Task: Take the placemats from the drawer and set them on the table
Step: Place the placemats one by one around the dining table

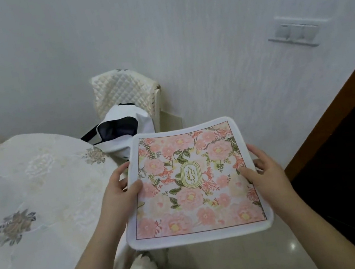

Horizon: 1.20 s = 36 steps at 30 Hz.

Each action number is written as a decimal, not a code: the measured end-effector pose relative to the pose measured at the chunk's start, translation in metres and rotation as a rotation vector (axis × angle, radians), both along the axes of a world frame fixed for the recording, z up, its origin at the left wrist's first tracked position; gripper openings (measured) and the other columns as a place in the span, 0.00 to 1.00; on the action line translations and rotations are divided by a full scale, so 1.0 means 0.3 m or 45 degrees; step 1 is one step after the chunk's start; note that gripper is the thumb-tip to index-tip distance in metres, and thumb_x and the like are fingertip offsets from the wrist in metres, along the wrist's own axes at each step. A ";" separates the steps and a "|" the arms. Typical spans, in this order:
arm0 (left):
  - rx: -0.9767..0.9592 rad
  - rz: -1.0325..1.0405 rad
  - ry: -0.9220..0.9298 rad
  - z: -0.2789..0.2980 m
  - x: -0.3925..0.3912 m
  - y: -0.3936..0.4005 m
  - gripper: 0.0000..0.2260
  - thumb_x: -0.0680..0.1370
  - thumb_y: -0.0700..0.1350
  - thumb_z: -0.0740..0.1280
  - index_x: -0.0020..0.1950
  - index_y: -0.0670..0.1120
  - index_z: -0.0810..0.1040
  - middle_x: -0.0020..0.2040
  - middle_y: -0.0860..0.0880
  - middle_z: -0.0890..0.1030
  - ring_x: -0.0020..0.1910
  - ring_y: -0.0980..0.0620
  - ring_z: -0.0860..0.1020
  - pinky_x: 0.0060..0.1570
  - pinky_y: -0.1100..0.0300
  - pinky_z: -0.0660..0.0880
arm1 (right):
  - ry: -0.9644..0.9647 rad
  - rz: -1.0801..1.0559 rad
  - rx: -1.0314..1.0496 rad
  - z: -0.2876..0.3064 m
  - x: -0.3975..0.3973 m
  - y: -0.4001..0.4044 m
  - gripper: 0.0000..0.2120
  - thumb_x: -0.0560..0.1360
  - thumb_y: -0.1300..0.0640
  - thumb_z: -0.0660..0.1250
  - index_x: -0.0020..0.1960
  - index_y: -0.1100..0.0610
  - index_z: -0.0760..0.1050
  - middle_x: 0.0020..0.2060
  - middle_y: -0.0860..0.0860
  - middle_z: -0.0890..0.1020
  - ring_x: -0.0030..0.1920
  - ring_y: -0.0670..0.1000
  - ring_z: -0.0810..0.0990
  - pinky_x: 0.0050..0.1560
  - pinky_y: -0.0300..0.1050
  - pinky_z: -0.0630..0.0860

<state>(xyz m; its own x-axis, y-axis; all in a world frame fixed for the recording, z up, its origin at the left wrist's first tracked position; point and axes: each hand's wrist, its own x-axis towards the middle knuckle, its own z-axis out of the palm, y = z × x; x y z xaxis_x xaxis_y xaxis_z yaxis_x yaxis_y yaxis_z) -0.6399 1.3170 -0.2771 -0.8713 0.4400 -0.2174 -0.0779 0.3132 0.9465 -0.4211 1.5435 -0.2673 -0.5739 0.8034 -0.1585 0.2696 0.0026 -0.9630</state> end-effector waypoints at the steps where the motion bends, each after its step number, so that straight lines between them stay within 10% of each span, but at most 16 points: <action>1: -0.006 0.017 0.002 -0.006 -0.015 0.012 0.21 0.80 0.41 0.67 0.69 0.59 0.71 0.51 0.50 0.85 0.38 0.50 0.86 0.32 0.57 0.80 | -0.008 0.020 0.000 -0.006 -0.026 0.026 0.24 0.77 0.59 0.69 0.68 0.39 0.70 0.48 0.48 0.83 0.45 0.48 0.85 0.44 0.53 0.84; 19: -0.054 0.520 -0.098 -0.039 -0.229 0.307 0.23 0.80 0.42 0.67 0.72 0.59 0.70 0.54 0.47 0.84 0.45 0.47 0.86 0.45 0.45 0.83 | 0.100 0.546 -0.195 -0.107 -0.563 0.557 0.24 0.77 0.62 0.68 0.64 0.37 0.70 0.53 0.43 0.83 0.47 0.49 0.85 0.45 0.57 0.83; 36: 0.024 1.073 -0.137 -0.105 -0.253 -0.094 0.22 0.81 0.40 0.67 0.71 0.59 0.70 0.52 0.46 0.86 0.44 0.45 0.86 0.44 0.44 0.83 | 0.072 1.104 -0.251 -0.186 -1.025 0.232 0.24 0.78 0.63 0.67 0.69 0.44 0.69 0.55 0.45 0.82 0.49 0.46 0.85 0.42 0.48 0.83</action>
